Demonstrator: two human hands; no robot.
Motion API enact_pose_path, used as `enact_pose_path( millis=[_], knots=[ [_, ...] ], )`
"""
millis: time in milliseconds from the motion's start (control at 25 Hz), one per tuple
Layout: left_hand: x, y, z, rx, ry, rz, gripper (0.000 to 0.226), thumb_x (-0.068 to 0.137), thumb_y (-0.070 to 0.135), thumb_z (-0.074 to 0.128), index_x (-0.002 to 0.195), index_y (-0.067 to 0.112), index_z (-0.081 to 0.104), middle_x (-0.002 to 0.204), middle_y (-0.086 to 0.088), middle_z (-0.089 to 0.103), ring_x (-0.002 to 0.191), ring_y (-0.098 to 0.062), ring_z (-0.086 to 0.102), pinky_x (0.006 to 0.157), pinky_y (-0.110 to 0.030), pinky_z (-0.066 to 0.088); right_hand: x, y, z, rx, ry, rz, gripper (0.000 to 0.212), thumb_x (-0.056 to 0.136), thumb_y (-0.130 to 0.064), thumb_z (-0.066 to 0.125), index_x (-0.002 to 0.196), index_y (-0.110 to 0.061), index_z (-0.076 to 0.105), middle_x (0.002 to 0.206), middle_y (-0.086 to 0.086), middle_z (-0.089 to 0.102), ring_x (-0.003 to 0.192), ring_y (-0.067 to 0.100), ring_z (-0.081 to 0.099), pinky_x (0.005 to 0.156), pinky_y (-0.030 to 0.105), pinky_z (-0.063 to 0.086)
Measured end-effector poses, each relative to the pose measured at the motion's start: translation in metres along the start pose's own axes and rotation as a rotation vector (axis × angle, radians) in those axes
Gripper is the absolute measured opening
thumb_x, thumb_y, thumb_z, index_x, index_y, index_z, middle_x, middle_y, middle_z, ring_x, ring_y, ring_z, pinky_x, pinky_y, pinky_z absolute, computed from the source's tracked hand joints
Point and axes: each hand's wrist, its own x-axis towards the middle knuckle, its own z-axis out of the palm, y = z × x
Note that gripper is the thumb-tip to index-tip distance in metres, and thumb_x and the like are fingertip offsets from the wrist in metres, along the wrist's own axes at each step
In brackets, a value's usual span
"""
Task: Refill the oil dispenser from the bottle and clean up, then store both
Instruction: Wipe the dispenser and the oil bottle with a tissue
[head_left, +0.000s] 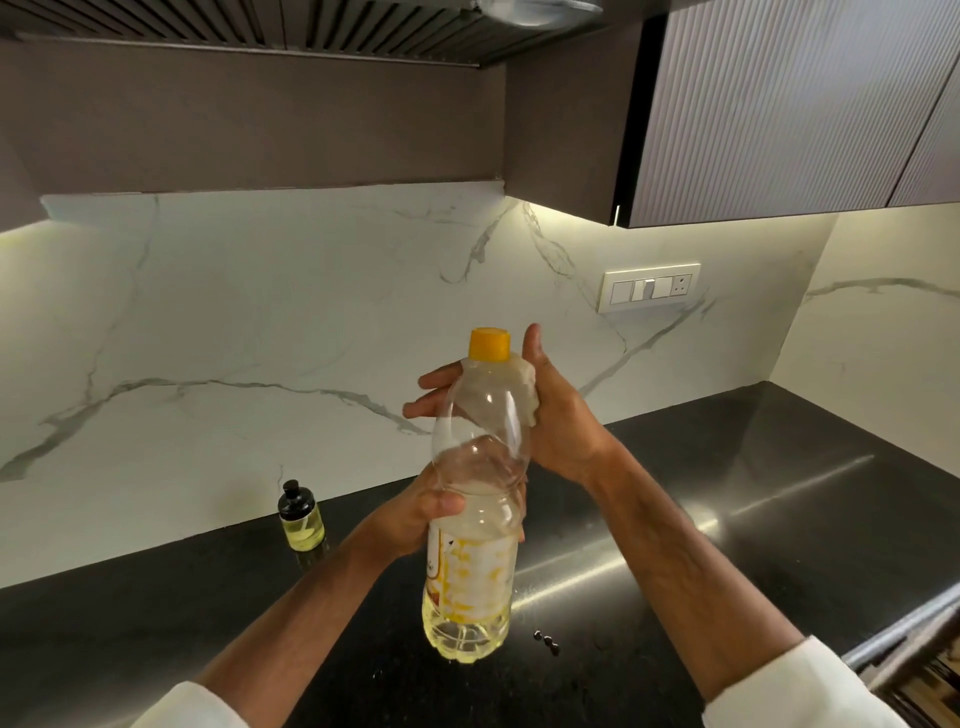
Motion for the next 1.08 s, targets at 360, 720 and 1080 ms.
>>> enact_pose_path(
  millis=[360, 720, 1080],
  knots=[
    [0.006, -0.011, 0.003, -0.061, 0.015, 0.034, 0.075, 0.088, 0.042, 0.074, 0.133, -0.008, 0.039, 0.114, -0.019, 0.069, 0.100, -0.031, 0.070, 0.085, -0.041, 0.057, -0.002, -0.001, 0.010, 0.086, 0.021, -0.070, 0.078, 0.087, -0.074, 0.021, 0.102, -0.027, 0.081, 0.109, 0.002, 0.077, 0.108, 0.019, 0.071, 0.095, 0.035, 0.056],
    [0.014, 0.019, 0.013, 0.187, 0.545, 0.152, 0.058, 0.076, 0.052, 0.082, 0.123, 0.020, 0.070, 0.116, -0.009, 0.075, 0.110, -0.028, 0.071, 0.094, -0.046, 0.057, -0.021, 0.057, 0.038, -0.260, 0.357, -0.226, 0.069, 0.097, -0.071, 0.032, 0.159, -0.047, 0.012, 0.157, -0.013, 0.042, 0.141, 0.014, 0.048, 0.111, 0.042, 0.048],
    [0.020, 0.028, 0.012, 0.697, 0.844, -0.026, 0.075, 0.067, 0.063, 0.074, 0.127, 0.021, 0.056, 0.115, 0.007, 0.070, 0.098, -0.009, 0.069, 0.089, -0.032, 0.059, -0.002, 0.017, 0.019, -1.949, 0.568, -0.590, 0.070, 0.105, -0.056, 0.033, 0.164, -0.025, 0.012, 0.172, 0.006, -0.003, 0.156, 0.033, -0.013, 0.120, 0.067, -0.012]
  ],
)
